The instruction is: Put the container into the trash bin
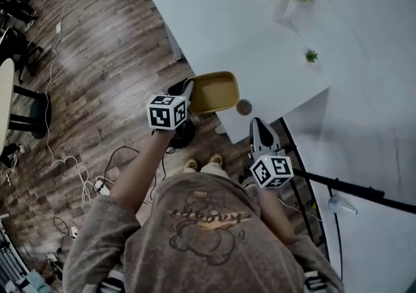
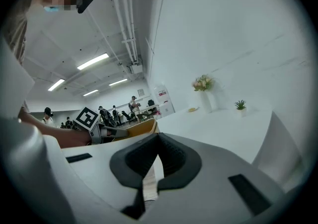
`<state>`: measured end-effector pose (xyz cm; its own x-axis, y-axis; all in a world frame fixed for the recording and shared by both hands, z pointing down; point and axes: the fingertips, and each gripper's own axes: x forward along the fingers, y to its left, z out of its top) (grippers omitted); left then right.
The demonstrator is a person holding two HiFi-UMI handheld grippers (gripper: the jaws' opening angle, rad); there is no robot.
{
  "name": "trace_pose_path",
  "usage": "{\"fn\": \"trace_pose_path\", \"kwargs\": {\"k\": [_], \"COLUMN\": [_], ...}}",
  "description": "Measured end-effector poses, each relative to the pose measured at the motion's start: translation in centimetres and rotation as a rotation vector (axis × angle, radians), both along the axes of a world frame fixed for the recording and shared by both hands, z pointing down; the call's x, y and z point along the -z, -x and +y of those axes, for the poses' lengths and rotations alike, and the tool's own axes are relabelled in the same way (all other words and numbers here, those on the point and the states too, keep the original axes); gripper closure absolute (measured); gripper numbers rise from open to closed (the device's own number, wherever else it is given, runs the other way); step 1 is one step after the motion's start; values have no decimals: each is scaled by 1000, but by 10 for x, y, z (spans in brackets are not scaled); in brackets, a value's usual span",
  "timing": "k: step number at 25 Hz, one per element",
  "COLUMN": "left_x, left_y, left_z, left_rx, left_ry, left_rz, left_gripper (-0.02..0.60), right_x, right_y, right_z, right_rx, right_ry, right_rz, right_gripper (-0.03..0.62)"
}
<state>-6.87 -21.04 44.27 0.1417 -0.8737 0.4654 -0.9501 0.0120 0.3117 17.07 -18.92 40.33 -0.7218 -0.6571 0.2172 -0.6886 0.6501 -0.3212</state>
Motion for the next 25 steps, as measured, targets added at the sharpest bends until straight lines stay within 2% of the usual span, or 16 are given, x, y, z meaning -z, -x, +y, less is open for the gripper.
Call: {"fn": "trace_pose_path", "kwargs": {"k": [17,25], "left_x": [21,36], "left_y": [83,120], "left_z": [126,196], "left_rx": [302,423], "left_ry": [-32,-43], "left_rz": [36,40], "left_gripper": [528,528], "right_x": [-13,-12], "right_y": [116,168], "right_z": [52,83], "right_rx": [345,459], "right_ry": [34,34], "right_rz": [5,-2], "right_gripper": [602,602]}}
